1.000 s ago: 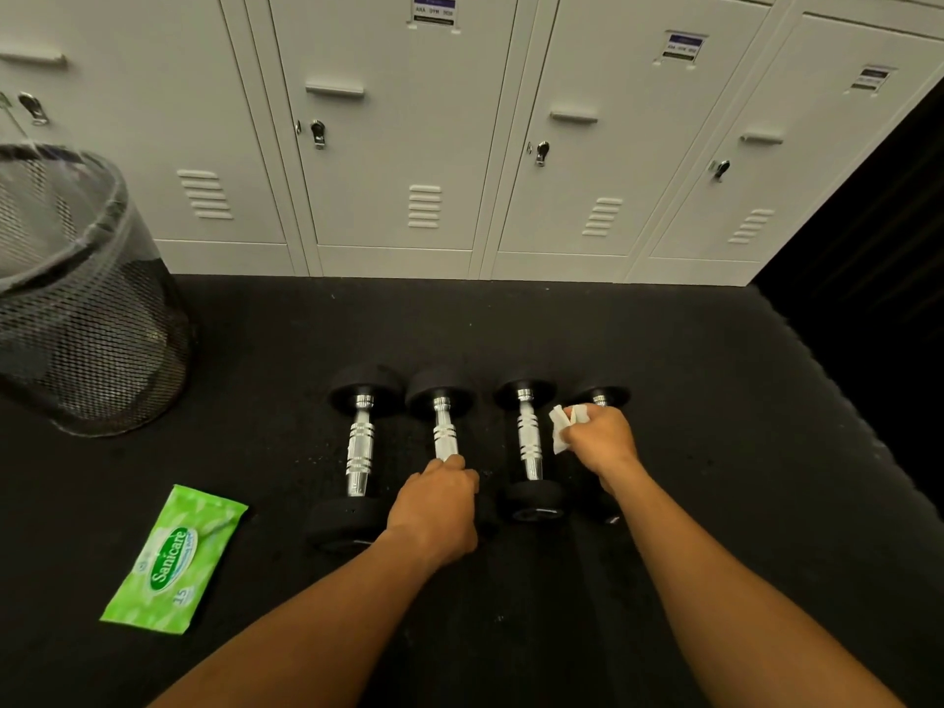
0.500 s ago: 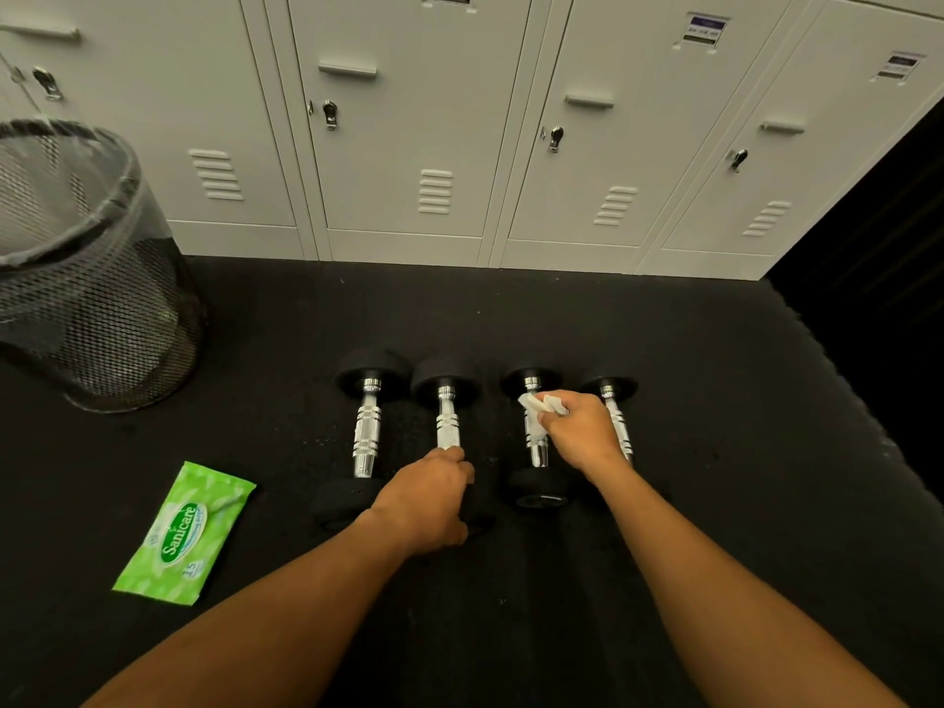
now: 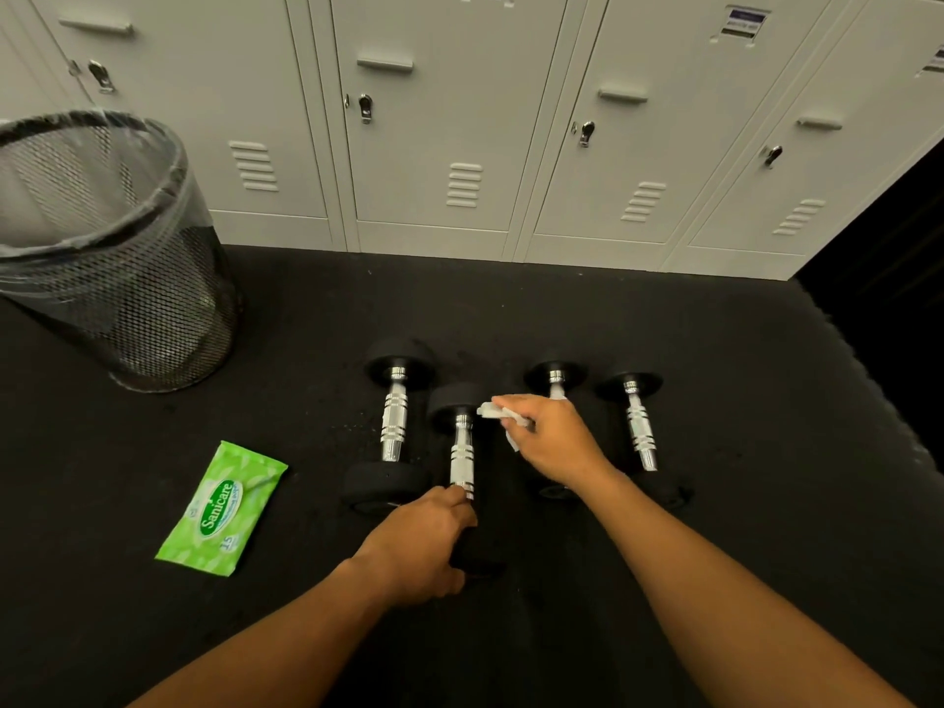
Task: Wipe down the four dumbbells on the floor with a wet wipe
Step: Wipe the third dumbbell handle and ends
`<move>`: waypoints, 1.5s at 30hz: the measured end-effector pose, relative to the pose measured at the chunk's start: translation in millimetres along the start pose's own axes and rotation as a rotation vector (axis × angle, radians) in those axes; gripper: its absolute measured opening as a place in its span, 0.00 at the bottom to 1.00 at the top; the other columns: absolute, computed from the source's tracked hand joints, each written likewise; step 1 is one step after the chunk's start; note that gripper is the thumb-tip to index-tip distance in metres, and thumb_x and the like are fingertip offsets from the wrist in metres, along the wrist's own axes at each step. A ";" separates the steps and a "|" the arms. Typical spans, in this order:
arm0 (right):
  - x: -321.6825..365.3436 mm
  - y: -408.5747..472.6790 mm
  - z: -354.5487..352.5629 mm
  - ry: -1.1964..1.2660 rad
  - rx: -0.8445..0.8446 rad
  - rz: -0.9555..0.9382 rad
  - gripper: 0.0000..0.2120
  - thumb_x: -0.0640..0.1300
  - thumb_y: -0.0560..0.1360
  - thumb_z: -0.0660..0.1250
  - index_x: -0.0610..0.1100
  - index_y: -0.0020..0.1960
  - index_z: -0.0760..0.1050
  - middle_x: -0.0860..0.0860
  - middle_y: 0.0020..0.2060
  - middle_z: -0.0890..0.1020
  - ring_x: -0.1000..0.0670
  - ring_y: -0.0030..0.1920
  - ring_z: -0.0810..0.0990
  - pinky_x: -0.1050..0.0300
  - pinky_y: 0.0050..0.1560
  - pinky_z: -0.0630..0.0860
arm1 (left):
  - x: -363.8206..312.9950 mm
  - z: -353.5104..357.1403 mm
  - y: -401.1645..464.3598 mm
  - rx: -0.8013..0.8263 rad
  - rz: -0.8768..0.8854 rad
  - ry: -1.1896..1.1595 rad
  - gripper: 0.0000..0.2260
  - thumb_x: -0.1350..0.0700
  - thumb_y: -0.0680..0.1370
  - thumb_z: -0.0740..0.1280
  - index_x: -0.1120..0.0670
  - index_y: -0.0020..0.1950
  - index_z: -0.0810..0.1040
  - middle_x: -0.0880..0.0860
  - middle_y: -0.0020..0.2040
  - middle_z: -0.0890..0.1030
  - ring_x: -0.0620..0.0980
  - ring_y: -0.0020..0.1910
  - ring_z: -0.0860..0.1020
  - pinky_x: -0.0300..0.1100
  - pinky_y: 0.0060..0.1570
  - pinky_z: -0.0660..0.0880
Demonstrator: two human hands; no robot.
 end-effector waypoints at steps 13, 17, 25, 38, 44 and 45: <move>17.5 18.4 78.2 -0.642 0.503 -0.417 0.20 0.40 0.78 0.63 0.40 0.69 0.74 0.44 0.69 0.75 0.44 0.73 0.67 0.51 0.73 0.65 | 8.4 -17.6 -11.4 -0.100 0.030 0.048 0.21 0.43 0.78 0.65 0.45 0.71 0.73 0.46 0.67 0.73 0.47 0.66 0.70 0.48 0.67 0.69; 8.6 8.2 72.5 -0.690 0.524 -0.408 0.22 0.42 0.79 0.62 0.42 0.72 0.71 0.47 0.74 0.69 0.47 0.77 0.61 0.51 0.75 0.62 | 33.5 -29.8 -6.9 -0.178 -0.079 0.226 0.23 0.46 0.79 0.62 0.45 0.75 0.69 0.45 0.71 0.70 0.48 0.71 0.67 0.50 0.70 0.61; -10.1 -16.2 65.9 -0.657 0.593 -0.536 0.24 0.37 0.78 0.58 0.40 0.73 0.70 0.47 0.75 0.68 0.48 0.79 0.56 0.58 0.77 0.40 | 48.4 -41.6 -5.4 -0.108 -0.132 0.398 0.20 0.49 0.79 0.63 0.44 0.71 0.71 0.45 0.64 0.71 0.49 0.65 0.70 0.50 0.60 0.64; -25.8 -25.6 62.5 -0.610 0.550 -0.527 0.26 0.38 0.80 0.57 0.45 0.78 0.63 0.49 0.79 0.60 0.52 0.80 0.48 0.63 0.72 0.33 | 44.9 -57.1 -17.0 -0.122 -0.245 0.362 0.20 0.43 0.76 0.60 0.47 0.67 0.74 0.49 0.66 0.71 0.51 0.66 0.69 0.52 0.63 0.64; -22.4 -24.0 64.7 -0.610 0.574 -0.461 0.28 0.44 0.81 0.60 0.45 0.79 0.59 0.51 0.80 0.56 0.53 0.80 0.48 0.56 0.79 0.41 | -22.3 -0.3 -11.1 -0.089 0.301 0.202 0.22 0.43 0.78 0.63 0.48 0.71 0.73 0.50 0.66 0.75 0.52 0.63 0.73 0.50 0.60 0.69; -22.3 -23.3 65.6 -0.629 0.593 -0.459 0.27 0.45 0.81 0.60 0.46 0.79 0.59 0.51 0.80 0.56 0.54 0.80 0.47 0.53 0.80 0.43 | -27.9 7.4 -8.3 -0.048 0.278 0.197 0.23 0.43 0.79 0.63 0.49 0.73 0.71 0.50 0.68 0.73 0.52 0.65 0.71 0.50 0.62 0.68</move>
Point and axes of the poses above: each hand's wrist, its own y-axis towards the middle knuckle, its own z-axis out of the palm, x = y × z, the point moved 3 cm from there along y, towards the middle knuckle
